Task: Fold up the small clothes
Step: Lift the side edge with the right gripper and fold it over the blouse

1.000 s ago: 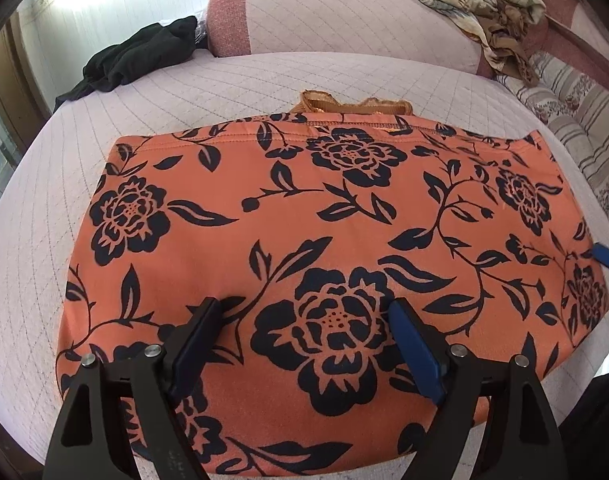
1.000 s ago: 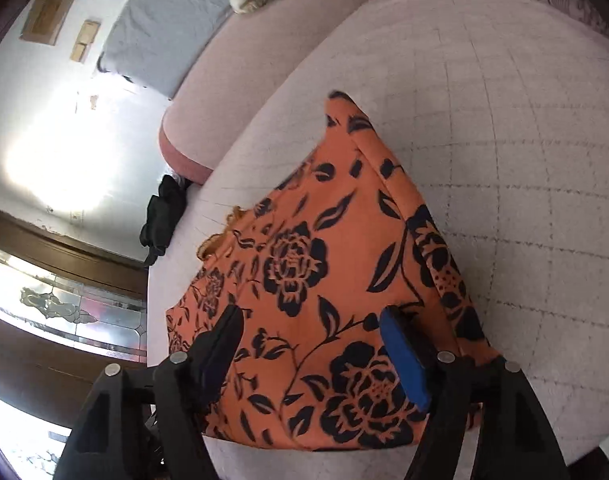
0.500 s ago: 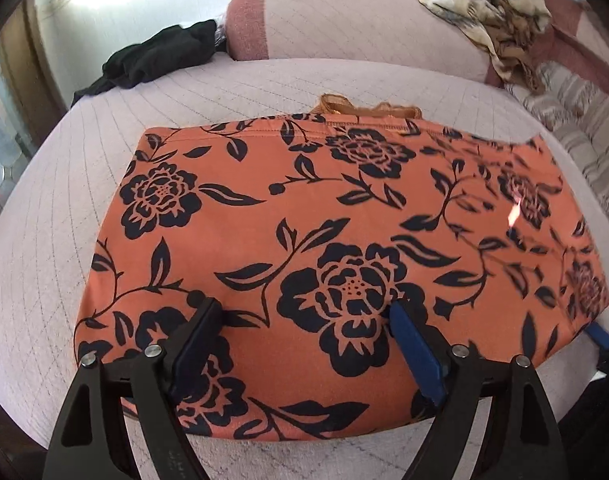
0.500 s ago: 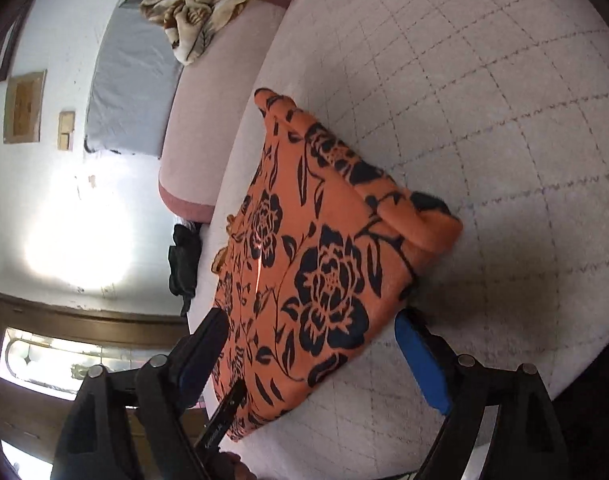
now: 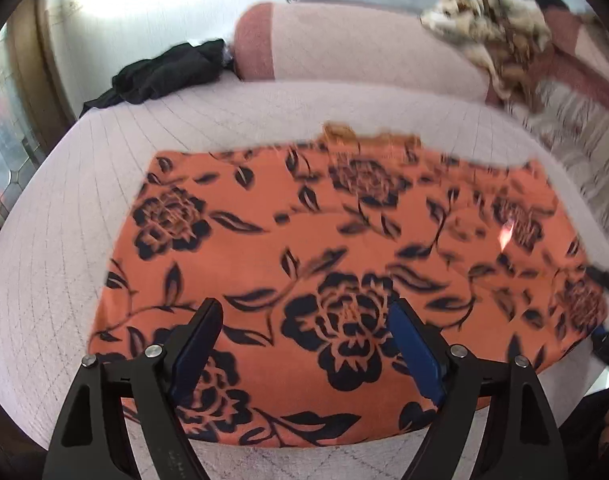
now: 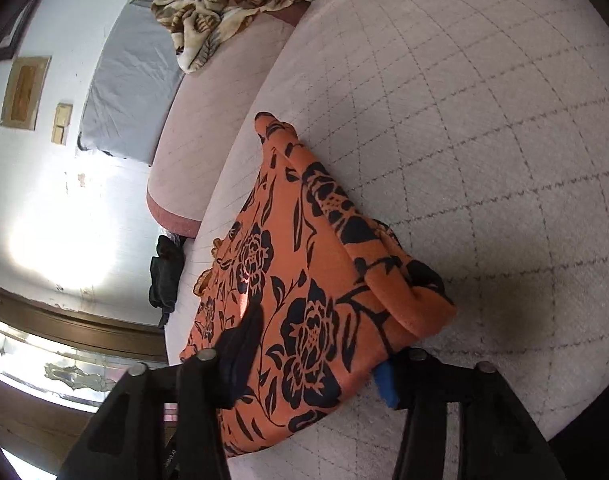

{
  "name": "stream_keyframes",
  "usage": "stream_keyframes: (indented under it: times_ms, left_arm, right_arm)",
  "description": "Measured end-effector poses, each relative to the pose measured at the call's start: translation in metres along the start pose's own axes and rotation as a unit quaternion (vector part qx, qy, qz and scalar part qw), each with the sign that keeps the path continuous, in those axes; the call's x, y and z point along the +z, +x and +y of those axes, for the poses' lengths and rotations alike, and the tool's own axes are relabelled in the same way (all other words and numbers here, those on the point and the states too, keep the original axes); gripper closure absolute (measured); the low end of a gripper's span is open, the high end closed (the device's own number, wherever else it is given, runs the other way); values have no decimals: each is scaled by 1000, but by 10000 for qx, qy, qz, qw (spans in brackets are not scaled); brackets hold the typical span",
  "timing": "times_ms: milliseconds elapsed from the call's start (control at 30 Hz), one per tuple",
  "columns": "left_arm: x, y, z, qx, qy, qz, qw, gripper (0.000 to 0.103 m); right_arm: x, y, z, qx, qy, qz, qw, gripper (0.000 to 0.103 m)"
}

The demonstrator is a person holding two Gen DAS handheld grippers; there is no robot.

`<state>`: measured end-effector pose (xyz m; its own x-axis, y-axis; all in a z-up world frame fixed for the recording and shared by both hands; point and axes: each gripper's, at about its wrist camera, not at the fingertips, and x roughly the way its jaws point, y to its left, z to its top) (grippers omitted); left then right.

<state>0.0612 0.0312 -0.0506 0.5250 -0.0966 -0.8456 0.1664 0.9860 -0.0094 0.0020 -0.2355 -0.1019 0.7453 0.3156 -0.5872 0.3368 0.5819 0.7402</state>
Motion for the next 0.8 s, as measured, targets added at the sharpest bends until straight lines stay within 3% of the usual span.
stream_keyframes:
  times_ms: [33, 67, 100, 200, 267, 333, 367, 400, 467, 600, 700, 800]
  left_arm:
    - [-3, 11, -5, 88, 140, 124, 9998, 16]
    - [-4, 6, -9, 188, 236, -118, 9995, 16]
    - [-3, 1, -11, 202, 281, -115, 9993, 17]
    - [2, -24, -7, -20, 79, -476, 9988, 17]
    - [1, -21, -9, 136, 126, -611, 9980, 17]
    - [-6, 17, -17, 55, 361, 67, 9993, 14]
    - [-5, 14, -18, 126, 447, -252, 9986, 11]
    - [-3, 10, -18, 106, 495, -186, 9985, 12]
    - [3, -5, -2, -213, 113, -188, 9995, 16]
    - [10, -60, 63, -421, -825, -861, 9920, 16]
    - [-2, -98, 128, -270, -1465, -1329, 9799, 16]
    - [-21, -107, 180, 78, -2002, -1504, 9681, 16]
  right_arm:
    - [-1, 4, 0, -72, -20, -7, 10000, 41]
    - [-1, 7, 0, -92, -34, 9, 10000, 40]
    - [0, 9, 2, -118, -47, 10, 9999, 40]
    - [2, 8, 12, -181, -270, 40, 9995, 42]
    - [2, 11, 19, -353, -527, 41, 9980, 57]
    - [2, 17, 19, -595, -652, 111, 9960, 69]
    - [2, 21, 19, -679, -670, 150, 9953, 80]
    - [2, 24, 22, -772, -754, 176, 9940, 83]
    - [1, 22, 41, -960, -1147, 125, 9887, 89]
    - [-20, 6, 134, -1075, -2579, -314, 9597, 91]
    - [-66, 9, 217, -957, -3814, -508, 9180, 91]
    - [-132, 34, 273, -776, -4727, -375, 8770, 91]
